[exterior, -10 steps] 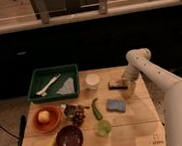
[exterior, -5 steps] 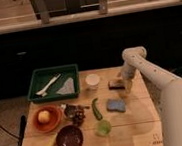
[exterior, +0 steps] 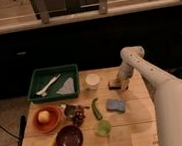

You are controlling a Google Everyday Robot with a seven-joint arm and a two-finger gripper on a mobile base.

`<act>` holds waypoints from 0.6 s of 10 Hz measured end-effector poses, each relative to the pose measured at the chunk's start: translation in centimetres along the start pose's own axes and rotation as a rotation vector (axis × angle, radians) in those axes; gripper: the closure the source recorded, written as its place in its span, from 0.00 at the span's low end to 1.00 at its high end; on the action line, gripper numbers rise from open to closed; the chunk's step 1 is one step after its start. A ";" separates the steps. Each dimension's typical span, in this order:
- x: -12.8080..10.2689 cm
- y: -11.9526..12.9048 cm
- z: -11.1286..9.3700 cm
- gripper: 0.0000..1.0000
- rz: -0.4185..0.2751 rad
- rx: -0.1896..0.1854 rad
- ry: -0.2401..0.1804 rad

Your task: Place eraser in plastic cup

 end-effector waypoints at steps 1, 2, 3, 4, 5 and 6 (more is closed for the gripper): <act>0.1 0.1 0.2 0.80 -0.002 -0.006 -0.004; 0.0 0.1 0.3 0.90 -0.006 -0.008 -0.005; -0.1 0.2 0.3 0.96 -0.009 -0.010 -0.006; -0.2 0.2 0.1 1.00 -0.013 -0.008 -0.010; 0.1 0.3 -0.9 1.00 -0.014 0.003 -0.012; 0.1 0.3 -1.6 1.00 -0.018 0.010 -0.015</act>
